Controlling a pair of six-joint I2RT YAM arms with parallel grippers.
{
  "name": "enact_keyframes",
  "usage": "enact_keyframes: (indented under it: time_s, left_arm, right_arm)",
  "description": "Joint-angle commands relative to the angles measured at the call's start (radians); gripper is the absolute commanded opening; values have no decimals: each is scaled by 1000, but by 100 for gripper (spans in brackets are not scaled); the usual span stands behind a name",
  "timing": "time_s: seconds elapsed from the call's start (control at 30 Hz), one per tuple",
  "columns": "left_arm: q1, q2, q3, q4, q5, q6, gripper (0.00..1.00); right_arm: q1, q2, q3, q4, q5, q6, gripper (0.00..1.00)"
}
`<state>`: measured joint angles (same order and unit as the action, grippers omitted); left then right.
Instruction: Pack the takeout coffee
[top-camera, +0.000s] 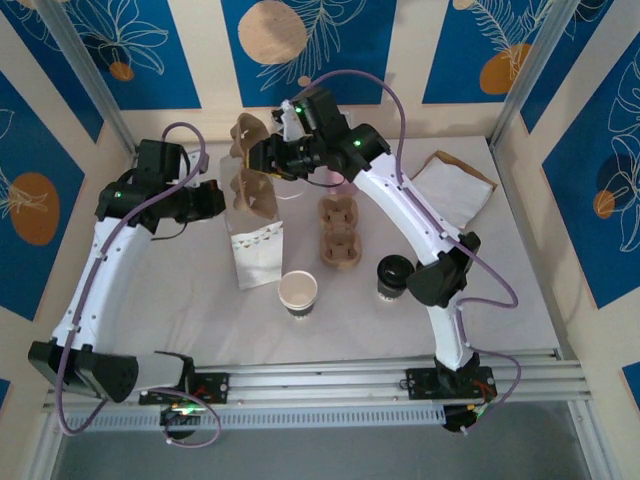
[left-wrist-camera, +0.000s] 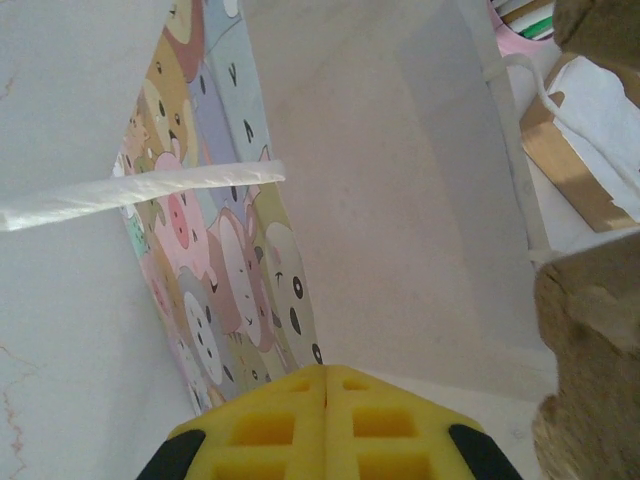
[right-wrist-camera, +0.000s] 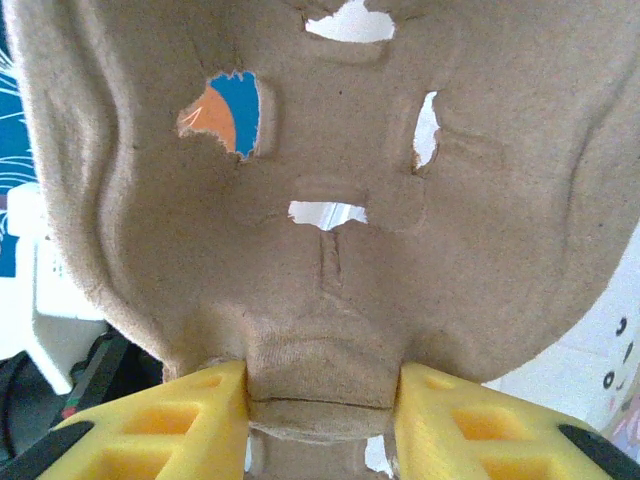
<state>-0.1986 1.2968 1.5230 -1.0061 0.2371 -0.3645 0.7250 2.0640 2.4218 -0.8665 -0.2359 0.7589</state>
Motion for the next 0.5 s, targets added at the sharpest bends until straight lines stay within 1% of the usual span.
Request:
enact_keyframes:
  time_s: [0.0,0.47]
  left_arm:
    - [-4,-23,-4,11,27,-7,0]
    - [-4,-31,-16,20,18,-8,0]
  right_arm:
    - [11,19,9,24,41,-50,41]
    - [54,31,-14,9,104,-109,40]
